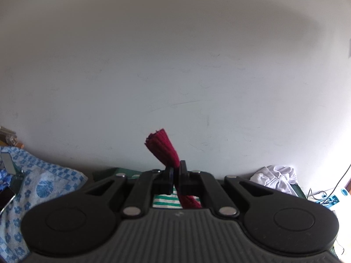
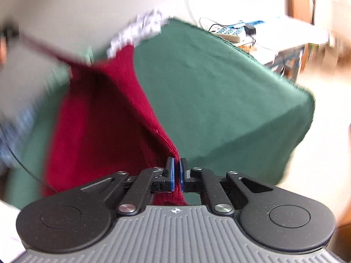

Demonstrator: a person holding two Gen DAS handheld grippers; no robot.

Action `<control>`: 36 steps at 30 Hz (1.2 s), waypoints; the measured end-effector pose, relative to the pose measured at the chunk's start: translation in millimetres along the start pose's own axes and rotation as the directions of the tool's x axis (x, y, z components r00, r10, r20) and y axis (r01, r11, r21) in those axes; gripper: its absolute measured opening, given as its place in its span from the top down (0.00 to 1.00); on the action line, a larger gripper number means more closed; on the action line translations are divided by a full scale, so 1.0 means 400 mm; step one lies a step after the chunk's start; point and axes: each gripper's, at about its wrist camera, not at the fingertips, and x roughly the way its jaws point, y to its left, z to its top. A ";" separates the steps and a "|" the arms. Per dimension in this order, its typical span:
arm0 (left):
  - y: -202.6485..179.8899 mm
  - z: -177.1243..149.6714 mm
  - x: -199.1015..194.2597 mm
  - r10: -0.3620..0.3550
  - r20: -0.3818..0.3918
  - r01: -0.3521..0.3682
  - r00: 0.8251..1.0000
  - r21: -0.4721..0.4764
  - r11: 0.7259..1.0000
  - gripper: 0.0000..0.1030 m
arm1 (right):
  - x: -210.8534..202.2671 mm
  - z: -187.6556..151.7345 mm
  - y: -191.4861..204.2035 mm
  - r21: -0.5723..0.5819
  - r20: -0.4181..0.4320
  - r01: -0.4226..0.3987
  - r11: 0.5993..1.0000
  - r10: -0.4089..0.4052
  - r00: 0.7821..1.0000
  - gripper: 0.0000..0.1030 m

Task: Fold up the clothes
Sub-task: 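Grasp the sweater hem with the right gripper while the left gripper holds the cuff raised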

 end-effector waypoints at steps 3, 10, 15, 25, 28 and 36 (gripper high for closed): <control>0.013 0.001 0.000 0.009 -0.001 -0.009 1.000 -0.006 1.000 1.00 | -0.006 -0.003 0.014 -0.016 0.008 -0.044 0.999 0.044 0.999 0.96; 0.065 0.011 0.007 0.048 -0.011 -0.048 0.999 -0.041 0.998 1.00 | 0.014 -0.035 0.073 -0.133 -0.038 -0.133 0.982 0.129 0.991 0.96; 0.079 0.010 0.011 0.073 -0.014 -0.074 0.997 -0.049 0.996 1.00 | 0.071 -0.082 0.148 -0.287 -0.133 -0.182 0.941 0.149 0.980 0.95; 0.048 0.009 0.037 0.046 0.004 -0.046 0.999 0.021 0.999 1.00 | 0.094 -0.056 0.172 -0.227 -0.170 -0.299 0.927 0.264 0.949 0.95; 0.023 0.005 0.020 0.019 0.002 -0.019 1.000 0.037 0.999 1.00 | 0.115 -0.068 0.184 -0.302 -0.254 -0.270 0.914 0.196 0.947 0.89; -0.007 -0.029 -0.019 -0.042 -0.020 0.043 0.999 0.062 0.997 1.00 | 0.020 0.042 0.143 -0.187 -0.095 -0.354 0.916 0.342 0.935 0.82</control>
